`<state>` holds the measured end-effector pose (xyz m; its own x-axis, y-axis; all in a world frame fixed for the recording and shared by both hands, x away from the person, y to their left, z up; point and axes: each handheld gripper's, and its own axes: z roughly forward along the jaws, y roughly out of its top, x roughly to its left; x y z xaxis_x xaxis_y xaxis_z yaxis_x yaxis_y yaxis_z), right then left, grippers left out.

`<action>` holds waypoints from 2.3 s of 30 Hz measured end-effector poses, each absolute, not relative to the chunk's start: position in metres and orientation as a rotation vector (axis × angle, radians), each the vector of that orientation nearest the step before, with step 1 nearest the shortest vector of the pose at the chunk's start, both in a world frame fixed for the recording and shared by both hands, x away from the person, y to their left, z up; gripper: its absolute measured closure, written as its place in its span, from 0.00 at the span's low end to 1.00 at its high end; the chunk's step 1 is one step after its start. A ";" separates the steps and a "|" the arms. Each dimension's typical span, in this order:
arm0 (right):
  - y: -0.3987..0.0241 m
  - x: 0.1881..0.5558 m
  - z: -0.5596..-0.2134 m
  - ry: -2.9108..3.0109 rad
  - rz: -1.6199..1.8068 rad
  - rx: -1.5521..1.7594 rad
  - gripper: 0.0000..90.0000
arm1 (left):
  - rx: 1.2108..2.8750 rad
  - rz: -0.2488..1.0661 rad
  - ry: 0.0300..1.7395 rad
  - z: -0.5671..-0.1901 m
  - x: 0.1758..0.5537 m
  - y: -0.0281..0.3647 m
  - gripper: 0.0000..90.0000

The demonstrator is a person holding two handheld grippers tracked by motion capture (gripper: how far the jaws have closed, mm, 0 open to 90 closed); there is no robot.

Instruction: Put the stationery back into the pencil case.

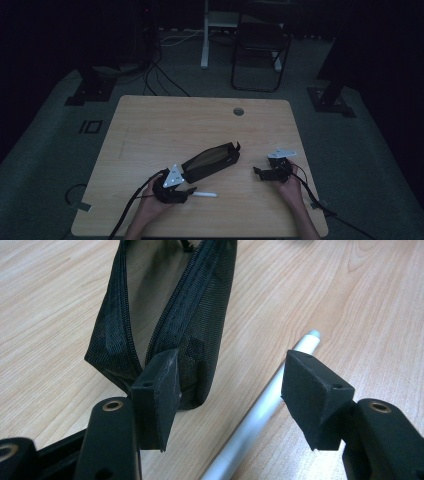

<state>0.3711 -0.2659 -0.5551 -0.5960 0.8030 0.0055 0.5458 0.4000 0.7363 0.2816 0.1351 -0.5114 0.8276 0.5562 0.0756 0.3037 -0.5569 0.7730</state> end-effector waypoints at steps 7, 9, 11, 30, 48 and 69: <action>-0.266 0.371 -0.555 2.312 1.019 1.167 0.19 | 2.176 0.423 0.590 -0.509 0.272 0.134 0.48; -0.266 0.371 -0.555 2.312 1.019 1.167 0.19 | 2.189 0.414 0.583 -0.511 0.271 0.133 0.49; -0.266 0.371 -0.555 2.312 1.019 1.167 0.19 | 2.214 0.415 0.583 -0.514 0.272 0.131 0.50; -0.266 0.371 -0.555 2.313 1.019 1.165 0.19 | 2.390 0.390 0.571 -0.537 0.277 0.121 0.55; -0.266 0.371 -0.555 2.313 1.020 1.166 0.19 | 2.368 0.260 0.608 -0.539 0.286 0.128 0.61; -0.266 0.371 -0.555 2.313 1.020 1.166 0.19 | 2.368 0.254 0.589 -0.538 0.283 0.126 0.85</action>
